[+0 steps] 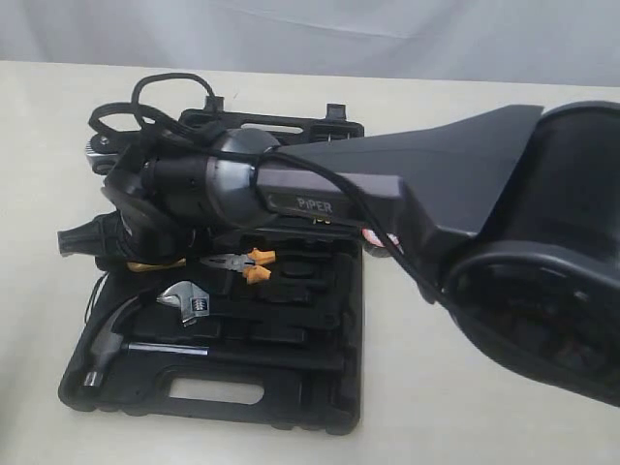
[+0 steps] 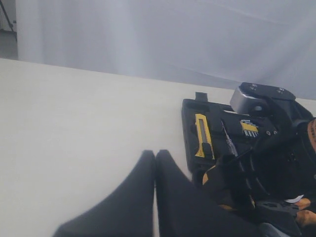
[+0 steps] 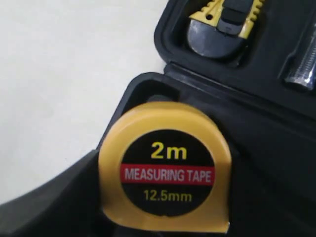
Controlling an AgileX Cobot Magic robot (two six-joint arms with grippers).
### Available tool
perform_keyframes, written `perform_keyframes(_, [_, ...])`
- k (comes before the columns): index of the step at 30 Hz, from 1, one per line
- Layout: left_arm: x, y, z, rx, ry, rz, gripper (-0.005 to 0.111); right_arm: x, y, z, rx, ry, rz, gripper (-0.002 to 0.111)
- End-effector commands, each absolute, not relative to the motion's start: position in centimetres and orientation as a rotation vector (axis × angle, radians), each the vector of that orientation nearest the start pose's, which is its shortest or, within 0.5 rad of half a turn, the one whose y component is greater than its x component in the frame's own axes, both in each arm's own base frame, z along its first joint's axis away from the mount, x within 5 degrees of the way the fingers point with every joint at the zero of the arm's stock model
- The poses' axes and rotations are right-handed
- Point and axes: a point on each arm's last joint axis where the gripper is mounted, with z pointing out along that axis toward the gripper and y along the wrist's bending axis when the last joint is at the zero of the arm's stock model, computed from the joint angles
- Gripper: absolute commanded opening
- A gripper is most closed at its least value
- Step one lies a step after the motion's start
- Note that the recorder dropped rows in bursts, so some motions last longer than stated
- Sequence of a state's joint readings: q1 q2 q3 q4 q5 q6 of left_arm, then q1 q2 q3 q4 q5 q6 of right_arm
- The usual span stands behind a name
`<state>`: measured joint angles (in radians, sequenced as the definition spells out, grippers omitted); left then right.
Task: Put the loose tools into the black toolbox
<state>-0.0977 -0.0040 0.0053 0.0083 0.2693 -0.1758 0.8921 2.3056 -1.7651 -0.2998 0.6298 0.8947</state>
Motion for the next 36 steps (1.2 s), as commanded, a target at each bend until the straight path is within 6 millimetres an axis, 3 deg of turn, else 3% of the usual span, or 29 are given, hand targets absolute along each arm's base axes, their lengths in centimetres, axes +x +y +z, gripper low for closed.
perform_keyframes(1, [5.46, -0.57, 18.85, -0.063, 1.759, -0.203, 0.0, 32.18, 37.8, 13.56, -0.258, 2.658, 0.333, 0.0])
perform_keyframes(14, [5.46, -0.57, 18.85, -0.063, 1.759, -0.203, 0.0, 31.9, 37.47, 13.46, -0.298, 2.693, 0.281, 0.001])
perform_keyframes(17, [5.46, -0.57, 18.85, -0.063, 1.759, -0.203, 0.0, 31.85, 37.47, 13.44, -0.298, 2.7, 0.282, 0.014])
perform_keyframes(24, [5.46, -0.57, 18.85, -0.063, 1.759, -0.203, 0.0, 31.86, 37.48, 13.45, -0.296, 2.699, 0.284, 0.064])
perform_keyframes(31, [5.46, -0.57, 18.85, -0.063, 1.759, -0.203, 0.0, 31.89, 37.46, 13.51, -0.302, 2.694, 0.28, 0.089])
perform_keyframes(36, [5.46, -0.57, 18.85, -0.063, 1.759, -0.203, 0.0, 31.88, 37.44, 14.05, -0.3, 2.685, 0.29, 0.092])
